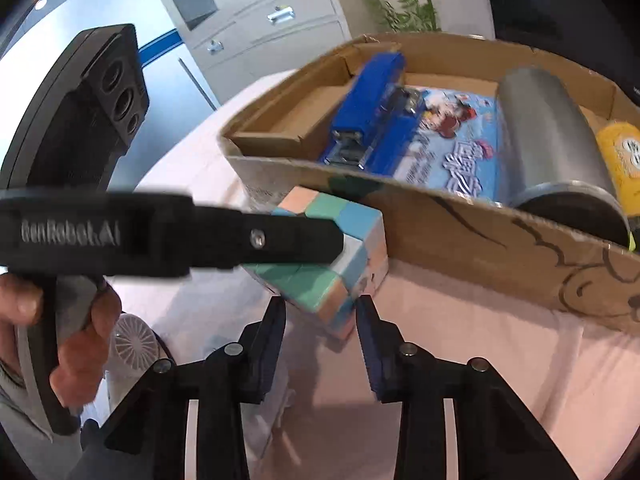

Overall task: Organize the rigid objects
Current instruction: 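Grasp the pastel Rubik's cube with the right tool and place it in the box, then grasp the white phone stand with the right tool and place it in the box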

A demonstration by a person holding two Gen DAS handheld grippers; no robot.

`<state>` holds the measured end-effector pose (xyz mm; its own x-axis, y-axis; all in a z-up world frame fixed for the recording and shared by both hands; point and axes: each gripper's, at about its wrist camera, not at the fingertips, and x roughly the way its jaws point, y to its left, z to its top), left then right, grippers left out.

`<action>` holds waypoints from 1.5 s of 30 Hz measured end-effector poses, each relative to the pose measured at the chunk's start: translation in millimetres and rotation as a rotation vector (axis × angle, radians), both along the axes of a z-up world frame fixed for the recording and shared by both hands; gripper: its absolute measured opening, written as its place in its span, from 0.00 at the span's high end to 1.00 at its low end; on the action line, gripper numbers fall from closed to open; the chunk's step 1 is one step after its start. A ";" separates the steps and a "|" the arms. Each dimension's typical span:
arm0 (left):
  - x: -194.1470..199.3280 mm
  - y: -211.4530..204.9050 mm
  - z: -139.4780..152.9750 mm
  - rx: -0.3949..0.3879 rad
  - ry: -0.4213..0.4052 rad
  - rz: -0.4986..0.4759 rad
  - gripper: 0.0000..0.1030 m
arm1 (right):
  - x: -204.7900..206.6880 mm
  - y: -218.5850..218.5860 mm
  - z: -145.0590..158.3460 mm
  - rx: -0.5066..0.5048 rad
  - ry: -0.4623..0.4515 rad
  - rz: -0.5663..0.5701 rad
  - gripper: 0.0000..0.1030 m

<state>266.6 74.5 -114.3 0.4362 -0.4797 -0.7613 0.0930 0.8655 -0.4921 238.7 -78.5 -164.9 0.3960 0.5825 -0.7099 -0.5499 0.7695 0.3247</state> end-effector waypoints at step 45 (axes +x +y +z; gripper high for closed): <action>-73.2 -21.6 -30.1 0.022 0.275 -0.055 0.33 | -108.5 -39.6 -8.3 -0.049 0.011 0.081 0.17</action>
<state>193.3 52.9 -144.5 0.1856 -0.4794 -0.8577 0.0061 0.8734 -0.4869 130.2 -118.1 -173.1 0.3413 0.5770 -0.7420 -0.6075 0.7378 0.2943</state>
